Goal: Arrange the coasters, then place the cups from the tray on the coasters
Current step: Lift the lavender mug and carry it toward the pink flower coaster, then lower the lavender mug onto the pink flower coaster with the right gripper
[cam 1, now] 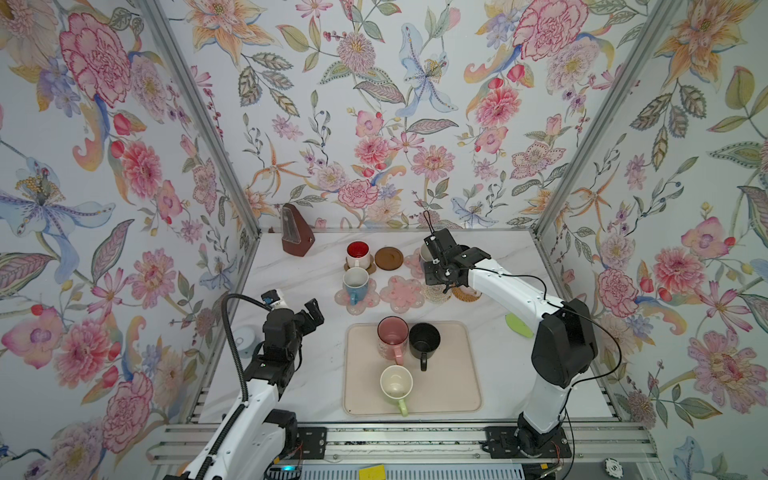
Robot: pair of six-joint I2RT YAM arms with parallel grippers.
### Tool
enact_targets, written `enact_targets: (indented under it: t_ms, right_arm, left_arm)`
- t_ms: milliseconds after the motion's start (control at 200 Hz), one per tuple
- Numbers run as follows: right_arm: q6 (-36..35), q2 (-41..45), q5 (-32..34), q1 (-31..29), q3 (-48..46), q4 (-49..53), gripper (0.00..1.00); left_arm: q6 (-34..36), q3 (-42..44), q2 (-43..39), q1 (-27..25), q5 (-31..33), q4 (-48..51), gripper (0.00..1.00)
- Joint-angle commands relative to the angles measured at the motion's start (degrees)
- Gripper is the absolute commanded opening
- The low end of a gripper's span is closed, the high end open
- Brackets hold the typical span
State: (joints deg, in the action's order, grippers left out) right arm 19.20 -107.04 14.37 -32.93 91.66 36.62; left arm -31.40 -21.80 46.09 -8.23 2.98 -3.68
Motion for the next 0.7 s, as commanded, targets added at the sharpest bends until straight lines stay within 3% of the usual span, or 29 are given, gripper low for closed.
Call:
enact_targets:
  t_ms: [0,320,696]
  right_arm:
    - [-2.1,-3.62,-1.11,0.87,5.0,-3.08,0.0]
    - [-3.88,-15.65,-3.57,4.16,15.91,-2.34,0.0]
    - [-4.34,-22.1,-5.05,6.03,22.58,-2.27,0.0]
  left_arm:
    - [-0.57,0.07,-0.29,0.68,-0.85,0.81,0.99]
    - [-1.56,0.36,1.99,0.76,-2.34,-0.93,0.99]
    - [-1.56,-0.51,3.22,0.89,-2.35,-0.76,0.99]
